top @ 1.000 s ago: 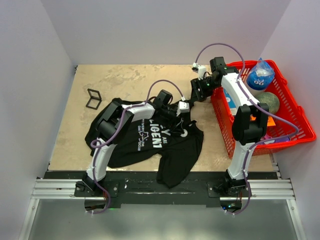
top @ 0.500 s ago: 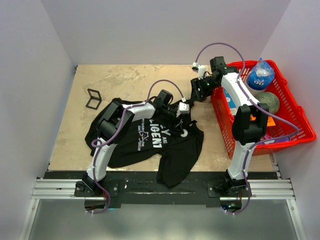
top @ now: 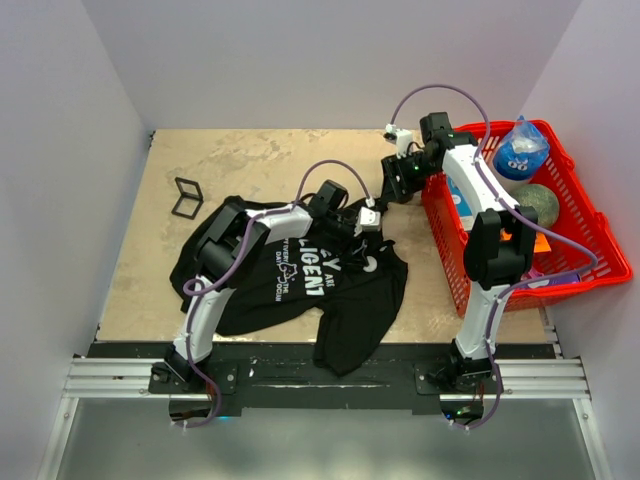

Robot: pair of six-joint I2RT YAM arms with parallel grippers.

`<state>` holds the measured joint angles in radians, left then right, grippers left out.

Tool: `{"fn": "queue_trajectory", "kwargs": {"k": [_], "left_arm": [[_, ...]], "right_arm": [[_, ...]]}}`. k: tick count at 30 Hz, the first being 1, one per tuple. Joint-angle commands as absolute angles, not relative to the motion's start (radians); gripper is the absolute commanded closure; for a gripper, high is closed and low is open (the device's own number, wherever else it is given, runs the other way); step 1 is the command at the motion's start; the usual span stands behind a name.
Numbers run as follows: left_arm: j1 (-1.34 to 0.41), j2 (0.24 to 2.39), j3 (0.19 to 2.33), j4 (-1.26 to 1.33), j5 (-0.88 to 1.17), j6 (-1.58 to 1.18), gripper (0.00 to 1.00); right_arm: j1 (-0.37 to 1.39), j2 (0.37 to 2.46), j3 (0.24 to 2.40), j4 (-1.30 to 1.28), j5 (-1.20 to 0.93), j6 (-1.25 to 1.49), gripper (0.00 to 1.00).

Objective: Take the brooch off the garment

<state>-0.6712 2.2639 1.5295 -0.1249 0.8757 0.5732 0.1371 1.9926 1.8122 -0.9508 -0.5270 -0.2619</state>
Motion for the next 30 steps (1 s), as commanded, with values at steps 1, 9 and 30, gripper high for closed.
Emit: {"fn": "queue_trajectory", "kwargs": {"k": [1,9,30], "left_arm": [[-0.683,2.350,1.493,-0.264,0.698,0.568,0.25],[-0.695,2.384,1.571,-0.345,0.651,0.542,0.29],[-0.732,2.460,1.720,-0.466,0.417,0.361,0.49]], "right_arm": [[0.135,2.008,1.862,-0.954,-0.560,-0.253,0.43],[0.135,2.016,1.873,-0.953,-0.578,-0.252,0.43],[0.135,2.002,1.878,-0.946,-0.577,-0.230,0.43]]}}
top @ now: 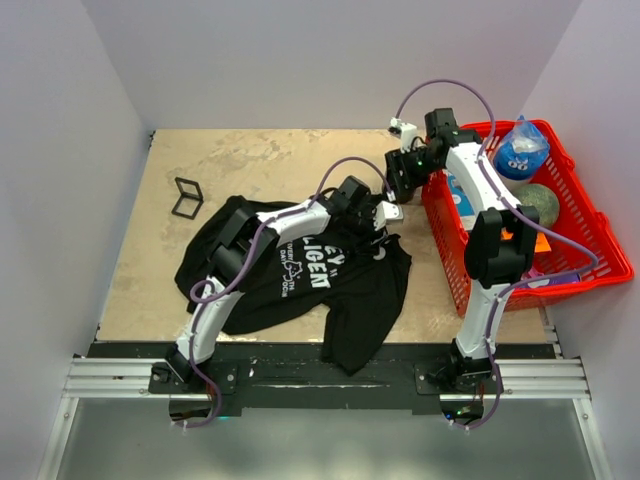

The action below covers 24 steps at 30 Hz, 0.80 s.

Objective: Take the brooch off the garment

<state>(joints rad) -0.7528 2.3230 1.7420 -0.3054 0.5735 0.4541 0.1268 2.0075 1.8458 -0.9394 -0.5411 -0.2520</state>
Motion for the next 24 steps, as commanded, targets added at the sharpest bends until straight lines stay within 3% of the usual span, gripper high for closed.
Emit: {"fn": "queue_trajectory", "kwargs": {"k": [1,7,9,10,15,21,24], "left_arm": [[-0.730,2.465,1.732,-0.465,0.419,0.359,0.50],[-0.730,2.505,1.798,-0.505,0.414,0.342,0.56],[-0.732,2.510,1.805,-0.509,0.407,0.327,0.76],[-0.732,2.508,1.802,-0.499,0.405,0.319,0.81],[-0.724,2.507,1.799,-0.480,0.436,0.256,0.85],[-0.695,2.484,1.746,-0.407,0.599,0.215,0.74],[-0.680,2.464,1.720,-0.373,0.679,0.173,0.61]], "right_arm": [[0.132,2.000,1.878,-0.948,-0.575,-0.233,0.43],[0.132,1.982,1.859,-0.946,-0.571,-0.233,0.43],[0.133,1.980,1.853,-0.945,-0.568,-0.233,0.43],[0.132,1.976,1.852,-0.946,-0.566,-0.233,0.43],[0.133,1.974,1.844,-0.948,-0.564,-0.233,0.43],[0.133,1.964,1.844,-0.950,-0.555,-0.238,0.43],[0.132,1.957,1.842,-0.951,-0.549,-0.244,0.43]]}}
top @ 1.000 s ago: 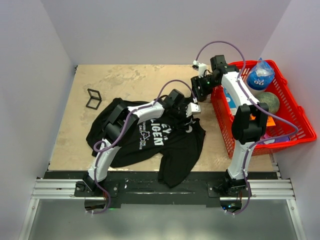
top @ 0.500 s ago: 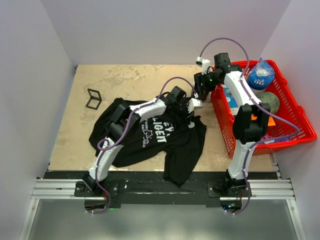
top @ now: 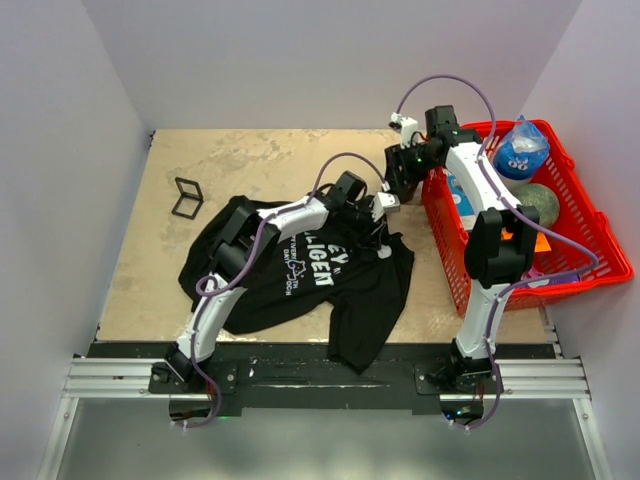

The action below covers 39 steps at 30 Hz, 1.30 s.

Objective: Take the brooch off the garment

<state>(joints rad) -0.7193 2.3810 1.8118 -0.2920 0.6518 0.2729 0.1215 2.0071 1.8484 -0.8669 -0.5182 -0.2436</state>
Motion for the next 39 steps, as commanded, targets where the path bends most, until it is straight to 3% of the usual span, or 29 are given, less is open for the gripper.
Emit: {"fn": "queue_trajectory", "kwargs": {"k": [1,7,14,18,21,27,35,38,39], "left_arm": [[-0.670,2.450,1.700,-0.345,0.707,0.149,0.54],[-0.612,2.245,1.491,-0.052,0.879,0.052,0.38],[-0.569,2.143,1.451,-0.046,0.951,0.075,0.32],[-0.557,2.147,1.442,-0.023,1.058,0.083,0.30],[-0.557,2.204,1.488,-0.015,1.088,0.054,0.35],[-0.555,2.230,1.508,0.046,0.861,0.008,0.44],[-0.560,2.330,1.564,0.071,0.871,-0.063,0.51],[-0.558,2.361,1.585,0.055,0.879,-0.048,0.62],[-0.555,2.367,1.586,0.055,0.880,-0.048,0.71]], "right_arm": [[0.133,1.954,1.842,-0.956,-0.543,-0.247,0.43],[0.132,1.896,1.847,-0.962,-0.500,-0.302,0.44],[0.130,1.763,1.792,-0.884,-0.416,-0.354,0.44],[0.132,1.762,1.805,-0.928,-0.528,-0.386,0.46],[0.144,1.761,1.760,-0.971,-0.597,-0.416,0.53],[0.186,1.717,1.560,-0.924,-0.589,-0.413,0.62],[0.213,1.729,1.422,-0.946,-0.603,-0.411,0.72],[0.218,1.765,1.373,-0.894,-0.601,-0.373,0.72],[0.219,1.778,1.367,-0.885,-0.603,-0.364,0.72]]}}
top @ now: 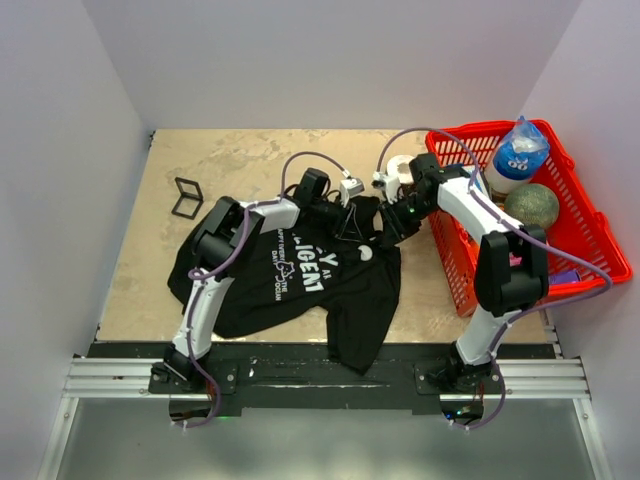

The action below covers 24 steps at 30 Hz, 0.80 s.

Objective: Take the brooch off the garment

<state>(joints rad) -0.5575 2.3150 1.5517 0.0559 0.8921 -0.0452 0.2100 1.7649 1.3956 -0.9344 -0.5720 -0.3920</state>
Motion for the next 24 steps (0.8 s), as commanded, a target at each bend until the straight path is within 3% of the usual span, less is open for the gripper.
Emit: {"fn": "queue_trajectory", "kwargs": {"k": [1,3,9,20,24], "left_arm": [[-0.552,2.379,1.589,0.057,0.891,-0.051,0.76],[-0.543,2.391,1.594,0.077,0.902,-0.072,0.86],[-0.528,2.428,1.600,0.237,1.047,-0.223,1.00],[-0.520,2.419,1.510,0.506,1.201,-0.449,1.00],[-0.520,2.430,1.494,0.590,1.227,-0.549,1.00]], "right_arm": [[0.222,1.804,1.368,-0.878,-0.603,-0.362,0.72],[0.225,1.827,1.374,-0.867,-0.594,-0.362,0.71],[0.227,1.914,1.394,-0.812,-0.629,-0.322,0.66],[0.236,2.045,1.496,-0.772,-0.571,-0.270,0.56],[0.238,2.074,1.514,-0.798,-0.626,-0.288,0.57]]}}
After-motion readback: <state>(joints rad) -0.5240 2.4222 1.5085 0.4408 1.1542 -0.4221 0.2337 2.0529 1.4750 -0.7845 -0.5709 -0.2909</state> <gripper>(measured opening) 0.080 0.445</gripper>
